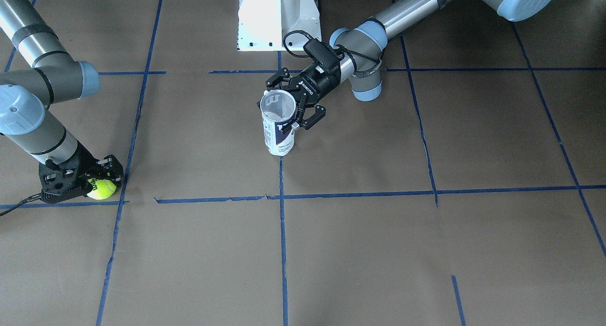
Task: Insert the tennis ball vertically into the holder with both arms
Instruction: 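Carry the ball with the right gripper over the can's open top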
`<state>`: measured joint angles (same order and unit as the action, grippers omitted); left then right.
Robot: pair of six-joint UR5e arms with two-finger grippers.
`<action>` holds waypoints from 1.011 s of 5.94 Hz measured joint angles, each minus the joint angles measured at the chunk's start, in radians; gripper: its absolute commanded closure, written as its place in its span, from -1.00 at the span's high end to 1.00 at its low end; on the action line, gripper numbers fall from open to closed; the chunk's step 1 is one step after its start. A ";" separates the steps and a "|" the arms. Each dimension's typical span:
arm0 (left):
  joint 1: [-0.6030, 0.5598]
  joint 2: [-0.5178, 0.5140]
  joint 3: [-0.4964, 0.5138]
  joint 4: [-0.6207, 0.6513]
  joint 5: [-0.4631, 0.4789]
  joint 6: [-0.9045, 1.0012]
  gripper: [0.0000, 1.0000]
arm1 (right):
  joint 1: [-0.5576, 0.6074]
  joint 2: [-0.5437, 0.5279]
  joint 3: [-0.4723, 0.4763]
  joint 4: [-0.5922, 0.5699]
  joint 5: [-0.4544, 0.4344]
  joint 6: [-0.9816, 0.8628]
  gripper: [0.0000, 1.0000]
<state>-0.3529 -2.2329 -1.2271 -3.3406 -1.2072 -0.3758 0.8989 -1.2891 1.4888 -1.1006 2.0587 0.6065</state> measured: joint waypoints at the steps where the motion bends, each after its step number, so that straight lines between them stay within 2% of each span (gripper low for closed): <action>1: 0.001 0.001 0.000 0.001 0.000 0.000 0.74 | 0.003 0.007 0.037 -0.007 0.003 0.009 -1.00; 2: 0.002 0.001 0.000 0.001 0.000 0.001 0.74 | 0.006 0.042 0.112 -0.063 0.016 0.061 -0.99; 4: 0.003 0.002 0.001 0.002 0.000 0.002 0.81 | -0.015 0.175 0.326 -0.311 0.041 0.271 -0.98; 5: 0.005 0.004 0.001 0.003 0.000 0.002 0.85 | -0.054 0.218 0.431 -0.376 0.047 0.415 -0.97; 6: 0.008 0.008 0.001 0.002 0.000 0.003 0.86 | -0.100 0.258 0.491 -0.395 0.044 0.541 -0.97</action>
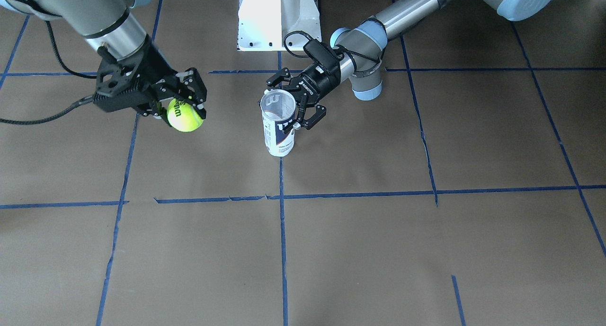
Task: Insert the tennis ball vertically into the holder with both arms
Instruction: 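Carry the ball with the right gripper over the can's open top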
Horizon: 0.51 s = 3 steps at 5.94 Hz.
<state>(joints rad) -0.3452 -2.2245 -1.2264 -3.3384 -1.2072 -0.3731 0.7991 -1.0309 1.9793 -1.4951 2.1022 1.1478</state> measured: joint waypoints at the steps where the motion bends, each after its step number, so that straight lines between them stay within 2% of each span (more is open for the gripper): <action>1: 0.003 0.004 0.000 0.000 0.000 0.000 0.90 | -0.049 0.051 0.017 -0.006 -0.030 0.096 -0.97; 3: 0.005 0.005 -0.001 0.000 0.000 0.000 0.91 | -0.127 0.148 -0.038 -0.006 -0.123 0.180 -0.97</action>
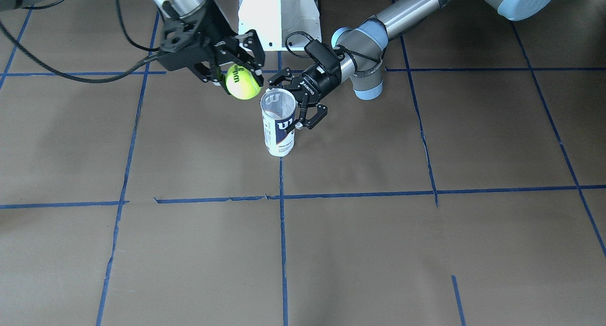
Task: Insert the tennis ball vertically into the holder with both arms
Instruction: 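Carry the ball with the right gripper over the can's open top, then open the right gripper to drop the ball into the can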
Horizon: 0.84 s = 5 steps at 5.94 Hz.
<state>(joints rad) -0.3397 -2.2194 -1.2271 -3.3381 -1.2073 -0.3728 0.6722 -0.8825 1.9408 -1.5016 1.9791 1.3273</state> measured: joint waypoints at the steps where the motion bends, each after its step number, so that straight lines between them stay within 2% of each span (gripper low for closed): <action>1: 0.001 0.000 0.000 0.000 0.000 0.000 0.91 | -0.015 0.050 -0.050 0.001 -0.020 0.024 -0.97; 2: 0.001 -0.002 0.000 0.000 0.000 0.000 0.91 | -0.026 0.081 -0.087 0.002 -0.037 0.037 -0.89; 3: 0.001 -0.003 -0.001 0.000 0.000 0.000 0.91 | -0.037 0.091 -0.105 0.003 -0.057 0.037 0.17; 4: 0.001 -0.002 -0.001 0.000 0.000 0.000 0.91 | -0.044 0.092 -0.112 0.004 -0.071 0.033 0.78; 5: 0.001 0.000 -0.001 0.000 0.000 0.000 0.91 | -0.047 0.090 -0.111 0.004 -0.075 0.029 0.97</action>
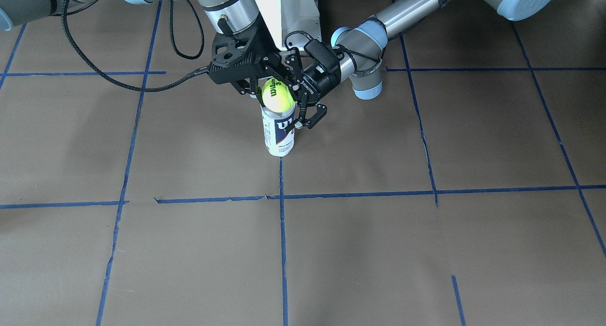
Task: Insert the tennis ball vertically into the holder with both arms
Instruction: 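Open the right gripper to drop the ball into the can, then move the right gripper to the second tennis ball farther from the robot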
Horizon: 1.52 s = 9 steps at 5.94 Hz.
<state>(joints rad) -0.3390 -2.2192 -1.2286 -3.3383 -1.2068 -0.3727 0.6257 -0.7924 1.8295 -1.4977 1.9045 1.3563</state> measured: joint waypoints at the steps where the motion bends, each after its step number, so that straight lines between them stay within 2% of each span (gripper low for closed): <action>1: 0.000 0.001 0.000 -0.001 0.001 0.000 0.91 | -0.002 -0.002 0.002 -0.001 -0.001 -0.001 0.98; 5: 0.000 0.003 0.000 -0.003 0.000 -0.002 0.91 | 0.016 -0.037 0.021 0.000 0.012 -0.025 0.98; 6: 0.000 0.002 0.000 -0.003 0.001 -0.002 0.91 | 0.057 -0.103 0.031 0.002 0.025 -0.109 0.98; 9: 0.005 0.002 -0.006 -0.003 0.001 -0.003 0.91 | 0.267 -0.314 0.028 0.003 0.169 -0.497 0.98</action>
<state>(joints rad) -0.3340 -2.2174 -1.2351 -3.3410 -1.2062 -0.3761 0.8929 -1.1063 1.8579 -1.4950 2.0735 0.8588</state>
